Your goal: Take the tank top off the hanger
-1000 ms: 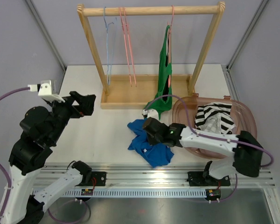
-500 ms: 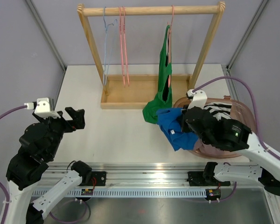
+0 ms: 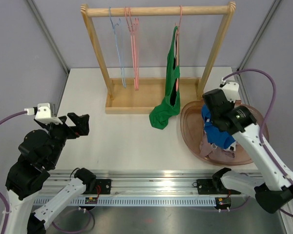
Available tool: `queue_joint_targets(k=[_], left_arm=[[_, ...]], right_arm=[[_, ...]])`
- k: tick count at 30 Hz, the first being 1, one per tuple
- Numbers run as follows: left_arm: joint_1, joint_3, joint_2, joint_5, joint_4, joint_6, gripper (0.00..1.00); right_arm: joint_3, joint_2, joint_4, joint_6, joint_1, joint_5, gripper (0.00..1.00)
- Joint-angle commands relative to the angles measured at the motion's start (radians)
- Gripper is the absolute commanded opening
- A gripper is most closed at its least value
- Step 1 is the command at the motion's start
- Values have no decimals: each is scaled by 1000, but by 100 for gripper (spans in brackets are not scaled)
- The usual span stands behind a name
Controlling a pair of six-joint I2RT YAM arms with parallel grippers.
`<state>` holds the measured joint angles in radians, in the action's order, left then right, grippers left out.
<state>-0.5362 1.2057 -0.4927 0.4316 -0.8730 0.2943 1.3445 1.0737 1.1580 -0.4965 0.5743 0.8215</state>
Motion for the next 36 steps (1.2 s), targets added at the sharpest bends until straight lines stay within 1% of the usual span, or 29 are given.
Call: queue_joint_targets(k=[1,2,3,4,6,7,9,10,11,14,15,16,17,18,20,21,22,24,25,26,27,30,31,32,33,35,36], left_arm=[[-1,20,-26,-73,77,25,99],[-1,28,-32,-76,83,55,99],[-2,37,-40,-74,80,74,99],[-1,43,-47,-77,80,92,99],[-1,75,-76,-129,91,111,99],[-1,90,-87,-155,95,115,99],[-1,145,-128,-246,111,118,99],[-1,169,-142,-279,117,118,99],[-1,189,-158,-333,136,123,99],[-2,248,-204,-416,198,141,99],[-2,265,-228,-425,212,144,99],[-2,293,-242,-426,226,147,99],[-1,310,-256,-459,247,149,99],[-1,328,-298,-464,253,151,99],[-2,383,-348,-490,270,155,99],[-2,403,-372,-501,270,155,99],[-13,423,-423,-507,281,155,99],[-48,475,-469,-456,285,135,99],[-115,497,-500,-417,281,120,99],[-151,518,-550,-327,272,86,99],[-181,570,-585,-298,267,75,99],[-263,653,-694,-240,256,57,99],[-280,676,-719,-222,256,48,99],[-300,696,-777,-179,253,31,99],[-339,741,-802,-156,250,22,99],[-378,782,-858,-87,249,-7,99],[-408,825,-913,-67,249,-23,99]], right_arm=[[-88,83,-210,90,-152,-181,0],[-106,124,-269,92,-228,-238,0],[-145,147,-294,87,-255,-292,0],[-168,167,-351,81,-275,-389,0],[-249,222,-406,56,-310,-465,0],[-275,241,-461,49,-318,-484,0],[-345,298,-513,36,-343,-530,0],[-364,316,-559,35,-349,-580,0],[-381,345,-576,35,-355,-602,0],[-412,365,-590,33,-364,-613,0],[-406,356,-583,33,-364,-604,2],[-401,341,-565,32,-364,-584,6],[-381,300,-554,35,-364,-579,16],[-368,280,-538,38,-364,-578,26],[-338,208,-492,41,-364,-578,48],[-311,183,-477,41,-364,-576,63],[-300,157,-445,42,-364,-567,73],[-266,83,-413,53,-364,-556,95],[-255,60,-381,55,-364,-544,100],[-246,17,-364,62,-364,-535,99],[-226,-3,-347,65,-364,-529,100],[-194,-87,-288,82,-364,-506,100],[-191,-134,-275,91,-364,-513,99],[-185,-162,-270,93,-364,-516,99],[-185,-188,-267,92,-364,-531,100],[-183,-260,-258,99,-364,-544,99],[-182,-297,-251,105,-364,-556,99]])
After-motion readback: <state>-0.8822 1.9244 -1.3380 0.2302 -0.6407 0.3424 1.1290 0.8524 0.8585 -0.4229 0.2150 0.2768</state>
